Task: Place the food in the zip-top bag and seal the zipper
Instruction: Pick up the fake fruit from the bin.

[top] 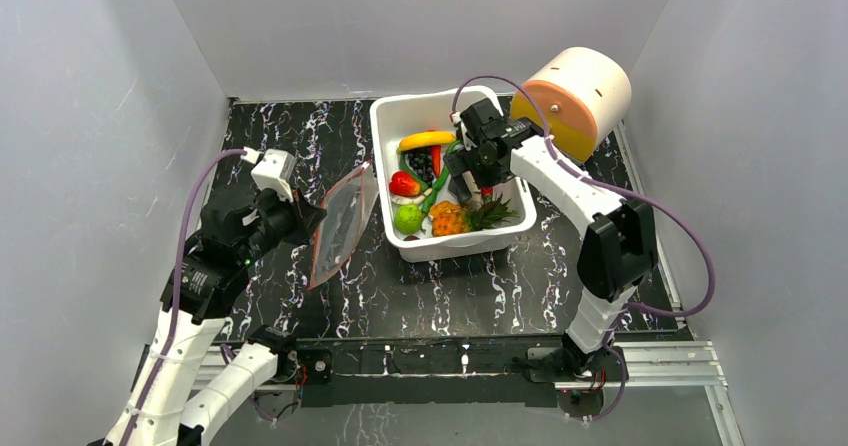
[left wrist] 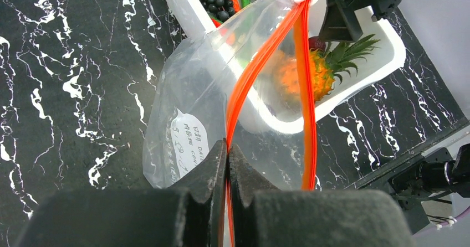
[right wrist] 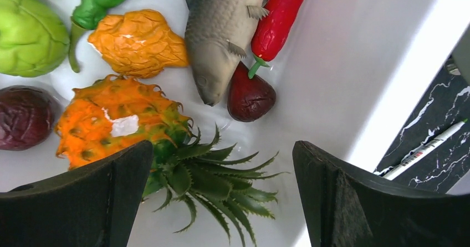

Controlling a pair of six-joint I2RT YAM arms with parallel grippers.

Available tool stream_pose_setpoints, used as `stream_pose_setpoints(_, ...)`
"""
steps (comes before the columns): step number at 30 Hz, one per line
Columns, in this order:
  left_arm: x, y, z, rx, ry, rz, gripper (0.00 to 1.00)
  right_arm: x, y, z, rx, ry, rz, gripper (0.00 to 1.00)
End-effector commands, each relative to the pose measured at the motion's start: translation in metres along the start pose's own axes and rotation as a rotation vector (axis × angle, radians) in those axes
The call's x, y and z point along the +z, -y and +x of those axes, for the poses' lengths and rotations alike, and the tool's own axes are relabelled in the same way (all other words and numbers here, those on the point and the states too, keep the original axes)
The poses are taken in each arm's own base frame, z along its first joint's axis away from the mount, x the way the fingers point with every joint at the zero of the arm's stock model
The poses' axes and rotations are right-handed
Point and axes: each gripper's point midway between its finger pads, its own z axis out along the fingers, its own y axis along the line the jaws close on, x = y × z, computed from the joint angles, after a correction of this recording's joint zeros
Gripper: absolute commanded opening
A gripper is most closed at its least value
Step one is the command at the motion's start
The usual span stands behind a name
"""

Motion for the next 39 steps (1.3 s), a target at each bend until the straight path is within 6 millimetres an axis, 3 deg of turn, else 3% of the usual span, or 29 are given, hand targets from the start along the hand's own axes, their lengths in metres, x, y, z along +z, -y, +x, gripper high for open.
stream_pose_setpoints(1,-0.008,0.009,-0.016,-0.003,0.058,0.033,0.0,0.002,-0.005,0.0,-0.029,-0.047,-0.07,0.98)
stream_pose_setpoints(7,-0.006,0.012,-0.01,-0.009,0.048,0.059,0.0,0.011,-0.034,0.023,-0.01,-0.137,-0.227,0.98)
stream_pose_setpoints(14,-0.006,0.011,-0.007,-0.015,0.047,0.054,0.0,0.019,-0.046,0.044,0.006,-0.21,-0.291,0.97)
stream_pose_setpoints(24,-0.007,0.011,-0.011,-0.023,0.054,0.046,0.0,-0.008,-0.081,0.022,0.07,-0.108,-0.515,0.98)
stream_pose_setpoints(34,-0.013,0.012,-0.011,-0.037,0.058,0.045,0.0,-0.013,-0.084,0.033,0.091,-0.127,-0.537,0.97)
stream_pose_setpoints(37,-0.013,0.012,-0.012,-0.043,0.06,0.043,0.0,-0.014,-0.086,0.032,0.108,-0.128,-0.543,0.9)
stream_pose_setpoints(39,-0.013,0.012,-0.013,-0.05,0.062,0.044,0.0,-0.015,-0.086,0.031,0.114,-0.129,-0.54,0.77)
